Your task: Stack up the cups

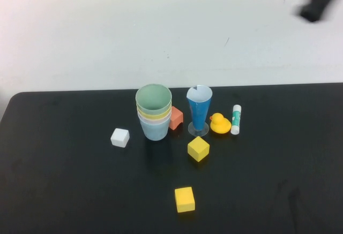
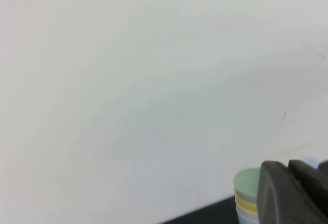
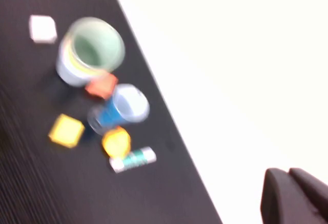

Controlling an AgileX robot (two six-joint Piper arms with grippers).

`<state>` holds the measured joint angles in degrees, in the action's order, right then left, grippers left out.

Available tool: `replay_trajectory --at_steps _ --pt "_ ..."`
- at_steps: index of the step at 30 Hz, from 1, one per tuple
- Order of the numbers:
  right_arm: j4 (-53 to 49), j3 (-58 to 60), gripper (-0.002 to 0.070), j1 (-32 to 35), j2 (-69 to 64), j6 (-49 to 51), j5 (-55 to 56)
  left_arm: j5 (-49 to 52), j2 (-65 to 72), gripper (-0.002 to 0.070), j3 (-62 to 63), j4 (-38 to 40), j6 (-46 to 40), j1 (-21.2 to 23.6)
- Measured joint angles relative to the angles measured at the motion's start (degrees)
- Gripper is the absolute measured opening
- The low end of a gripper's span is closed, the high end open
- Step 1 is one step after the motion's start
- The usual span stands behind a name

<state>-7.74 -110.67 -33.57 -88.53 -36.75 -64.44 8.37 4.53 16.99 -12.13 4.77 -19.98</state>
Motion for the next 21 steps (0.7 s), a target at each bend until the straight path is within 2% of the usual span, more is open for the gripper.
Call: replay_trajectory --at_steps 6,11,16,21 --pt "-6.22 17.04 0.0000 0.00 20.49 4.04 2.77 -4.24 -3.95 0.0001 -4.55 -0.37 0.00 0.00" --pt "-7.27 31.36 0.0000 0.00 35.60 9.14 4.03 -4.62 -4.18 0.0001 -5.08 0.61 1.22 0.00" --pt "-6.92 51.29 0.0000 0.00 51.03 12.76 6.30 -1.34 -4.18 0.0001 -5.08 1.61 3.85 0.00" --pt "-5.67 72.47 0.0000 0.00 67.86 16.87 14.69 5.31 -4.18 0.0001 -5.08 1.62 3.54 0.00"
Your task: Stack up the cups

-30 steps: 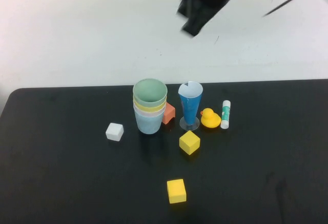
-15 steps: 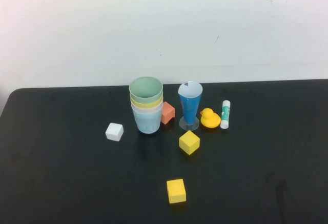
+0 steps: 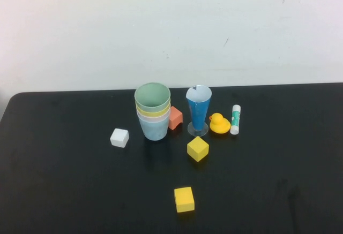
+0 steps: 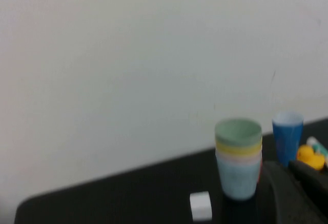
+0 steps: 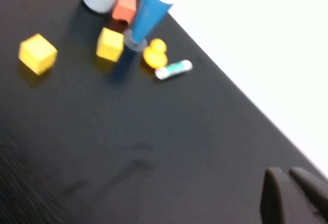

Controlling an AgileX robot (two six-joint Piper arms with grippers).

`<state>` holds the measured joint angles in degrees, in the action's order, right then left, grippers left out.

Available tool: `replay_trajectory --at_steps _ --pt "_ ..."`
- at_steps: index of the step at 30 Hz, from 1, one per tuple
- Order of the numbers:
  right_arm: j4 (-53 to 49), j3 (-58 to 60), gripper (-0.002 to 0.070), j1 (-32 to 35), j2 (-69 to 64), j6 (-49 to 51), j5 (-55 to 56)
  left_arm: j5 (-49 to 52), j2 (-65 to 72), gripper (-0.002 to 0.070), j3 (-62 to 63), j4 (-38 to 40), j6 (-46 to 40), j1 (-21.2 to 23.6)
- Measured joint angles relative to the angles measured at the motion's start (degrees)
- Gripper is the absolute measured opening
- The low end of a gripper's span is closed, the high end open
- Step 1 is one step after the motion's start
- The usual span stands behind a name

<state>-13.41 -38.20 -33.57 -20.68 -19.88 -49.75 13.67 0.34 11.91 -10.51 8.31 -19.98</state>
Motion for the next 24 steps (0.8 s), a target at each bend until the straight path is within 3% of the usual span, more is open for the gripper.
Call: replay_trajectory --at_steps 8,14,24 --pt "0.34 19.70 0.0000 0.00 15.10 5.64 11.94 3.93 0.00 0.0000 -5.27 -0.10 -0.08 0.00" --pt "0.34 20.62 0.0000 0.00 15.87 6.25 14.02 -1.70 0.00 0.0000 -9.67 0.13 0.28 0.00" --pt "0.34 20.71 -0.0001 0.00 15.87 6.49 14.46 -2.45 0.00 0.0000 -12.71 1.16 2.53 0.00"
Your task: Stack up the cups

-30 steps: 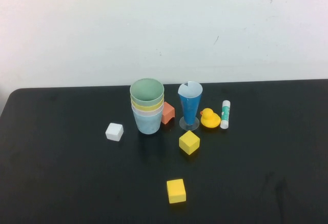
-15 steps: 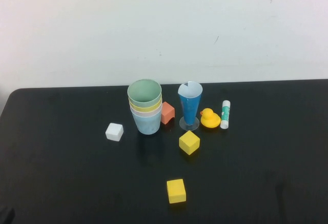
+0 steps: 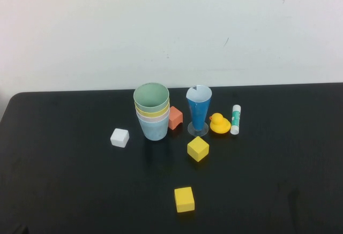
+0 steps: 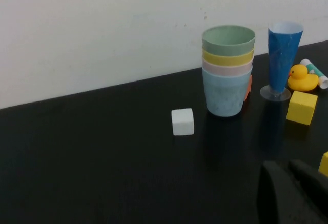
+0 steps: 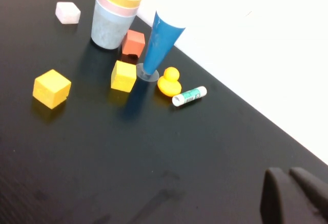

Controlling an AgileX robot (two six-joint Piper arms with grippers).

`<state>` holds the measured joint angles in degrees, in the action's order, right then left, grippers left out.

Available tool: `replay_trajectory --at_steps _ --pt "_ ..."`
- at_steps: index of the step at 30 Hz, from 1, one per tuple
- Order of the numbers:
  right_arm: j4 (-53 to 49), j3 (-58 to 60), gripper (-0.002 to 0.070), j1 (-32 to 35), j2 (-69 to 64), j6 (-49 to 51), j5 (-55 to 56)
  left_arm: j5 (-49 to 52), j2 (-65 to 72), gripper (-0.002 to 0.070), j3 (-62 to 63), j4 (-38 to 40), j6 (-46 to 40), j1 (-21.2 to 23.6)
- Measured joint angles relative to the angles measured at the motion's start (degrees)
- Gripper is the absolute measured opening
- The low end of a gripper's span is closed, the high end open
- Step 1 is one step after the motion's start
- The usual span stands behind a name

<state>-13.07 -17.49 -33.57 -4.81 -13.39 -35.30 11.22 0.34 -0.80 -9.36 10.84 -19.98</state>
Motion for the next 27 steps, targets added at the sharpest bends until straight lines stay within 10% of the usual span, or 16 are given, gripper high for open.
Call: replay_trajectory --at_steps 15,27 --pt "0.00 0.27 -0.0001 0.00 0.00 0.00 0.22 0.52 0.00 0.0000 -0.39 2.37 0.09 0.68" --pt "0.00 0.27 -0.0001 0.00 0.00 0.00 0.39 5.94 -0.79 0.0000 -0.28 13.17 -4.60 13.38"
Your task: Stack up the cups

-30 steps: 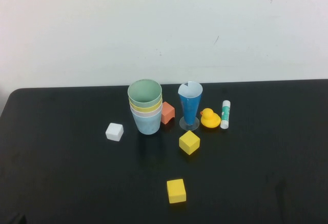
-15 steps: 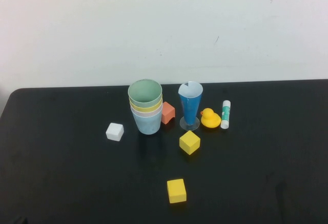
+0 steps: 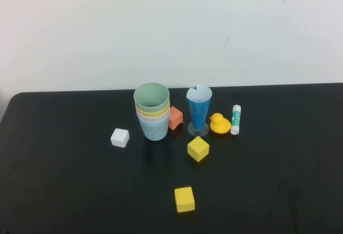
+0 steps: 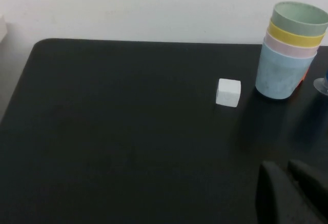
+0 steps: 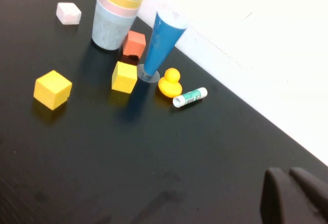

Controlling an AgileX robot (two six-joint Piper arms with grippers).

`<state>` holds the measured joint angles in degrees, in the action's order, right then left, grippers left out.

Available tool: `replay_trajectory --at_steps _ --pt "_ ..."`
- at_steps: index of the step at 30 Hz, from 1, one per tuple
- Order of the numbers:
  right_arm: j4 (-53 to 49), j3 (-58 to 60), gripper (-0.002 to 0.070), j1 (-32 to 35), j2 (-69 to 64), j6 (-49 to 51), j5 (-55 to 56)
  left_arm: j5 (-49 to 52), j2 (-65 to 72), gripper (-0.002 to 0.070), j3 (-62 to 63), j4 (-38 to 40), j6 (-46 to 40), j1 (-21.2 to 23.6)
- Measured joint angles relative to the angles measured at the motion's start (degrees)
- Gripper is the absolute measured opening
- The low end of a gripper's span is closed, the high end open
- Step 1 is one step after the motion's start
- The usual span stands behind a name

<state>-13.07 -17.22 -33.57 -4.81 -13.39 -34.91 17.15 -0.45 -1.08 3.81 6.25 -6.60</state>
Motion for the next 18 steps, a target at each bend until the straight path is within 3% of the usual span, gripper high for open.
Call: replay_trajectory --at_steps 18 --pt "0.00 0.00 -0.0001 0.00 0.00 0.08 0.09 0.31 -0.27 -0.0001 0.00 0.00 -2.12 -0.02"
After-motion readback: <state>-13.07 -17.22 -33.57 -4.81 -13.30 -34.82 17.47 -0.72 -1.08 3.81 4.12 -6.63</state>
